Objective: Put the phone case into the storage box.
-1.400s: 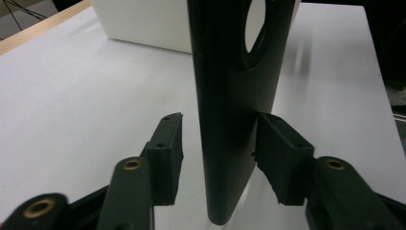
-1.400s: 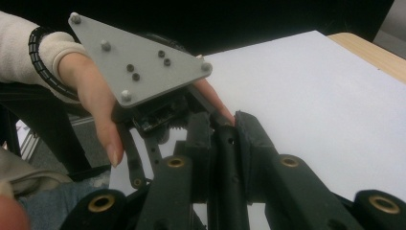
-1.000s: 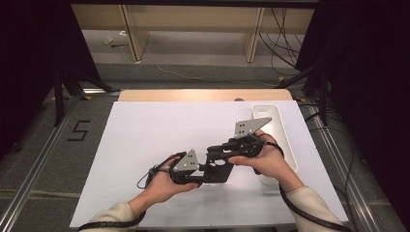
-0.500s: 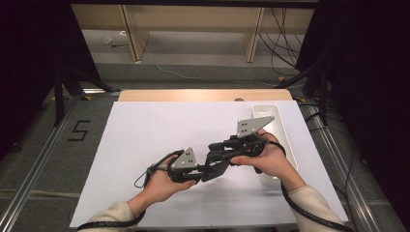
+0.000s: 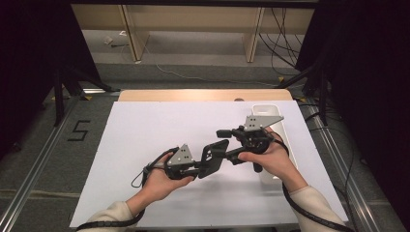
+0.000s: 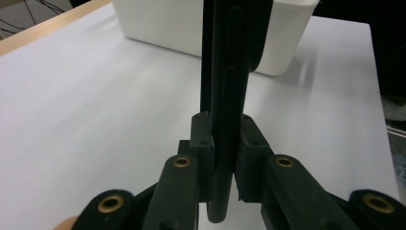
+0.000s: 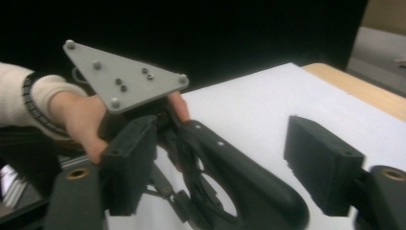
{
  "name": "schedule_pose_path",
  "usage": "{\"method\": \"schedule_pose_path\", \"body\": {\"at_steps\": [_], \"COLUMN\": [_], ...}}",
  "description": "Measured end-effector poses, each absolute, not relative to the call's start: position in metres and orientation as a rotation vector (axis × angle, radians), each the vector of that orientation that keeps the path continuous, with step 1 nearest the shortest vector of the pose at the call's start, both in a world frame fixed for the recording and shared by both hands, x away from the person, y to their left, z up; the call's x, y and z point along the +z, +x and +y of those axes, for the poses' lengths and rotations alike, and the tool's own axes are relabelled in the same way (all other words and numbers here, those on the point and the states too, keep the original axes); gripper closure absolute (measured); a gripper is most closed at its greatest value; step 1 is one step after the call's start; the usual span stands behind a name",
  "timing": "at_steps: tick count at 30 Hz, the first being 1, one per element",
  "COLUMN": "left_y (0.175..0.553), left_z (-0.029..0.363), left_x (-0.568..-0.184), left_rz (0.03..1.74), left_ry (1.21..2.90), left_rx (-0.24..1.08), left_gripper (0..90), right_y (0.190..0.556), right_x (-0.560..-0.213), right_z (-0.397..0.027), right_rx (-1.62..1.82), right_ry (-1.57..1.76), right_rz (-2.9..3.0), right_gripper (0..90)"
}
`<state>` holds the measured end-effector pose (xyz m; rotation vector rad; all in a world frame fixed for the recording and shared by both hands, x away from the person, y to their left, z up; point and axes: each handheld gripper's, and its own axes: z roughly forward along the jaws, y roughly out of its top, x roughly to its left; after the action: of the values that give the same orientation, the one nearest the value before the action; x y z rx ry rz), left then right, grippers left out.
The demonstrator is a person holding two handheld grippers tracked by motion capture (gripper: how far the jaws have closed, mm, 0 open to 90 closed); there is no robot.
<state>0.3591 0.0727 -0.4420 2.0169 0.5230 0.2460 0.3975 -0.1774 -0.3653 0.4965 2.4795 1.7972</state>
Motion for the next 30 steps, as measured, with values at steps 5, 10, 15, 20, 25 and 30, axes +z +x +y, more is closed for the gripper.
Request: {"method": "schedule_pose_path", "body": {"at_steps": [5, 10, 15, 20, 25, 30], "left_y": [0.360, 0.360, 0.362, 0.361, 0.361, 0.361], "left_z": [0.075, 0.077, 0.079, 0.080, 0.078, 0.077], "left_x": [-0.441, -0.440, -0.440, -0.438, -0.438, -0.438], "left_rz": [0.566, 0.600, 0.647, 0.678, 0.707, 0.733], "left_ry": [2.000, 1.976, 1.953, 1.935, 1.924, 1.914], "left_rx": [0.277, 0.308, 0.324, 0.344, 0.356, 0.358], "left_gripper": [80.0, 80.0, 80.0, 79.9, 80.0, 79.9], "right_y": [0.392, 0.390, 0.382, 0.378, 0.375, 0.371], "right_x": [-0.369, -0.370, -0.378, -0.385, -0.389, -0.390], "right_z": [-0.183, -0.185, -0.187, -0.189, -0.187, -0.183], "right_rx": [1.769, 1.779, 1.737, 1.709, 1.685, 1.657], "right_ry": [0.578, 0.635, 0.669, 0.709, 0.739, 0.765], "right_rz": [2.397, 2.328, 2.304, 2.246, 2.192, 2.171], "right_gripper": [14.6, 8.9, 2.7, 0.6, 0.5, 0.5]}}
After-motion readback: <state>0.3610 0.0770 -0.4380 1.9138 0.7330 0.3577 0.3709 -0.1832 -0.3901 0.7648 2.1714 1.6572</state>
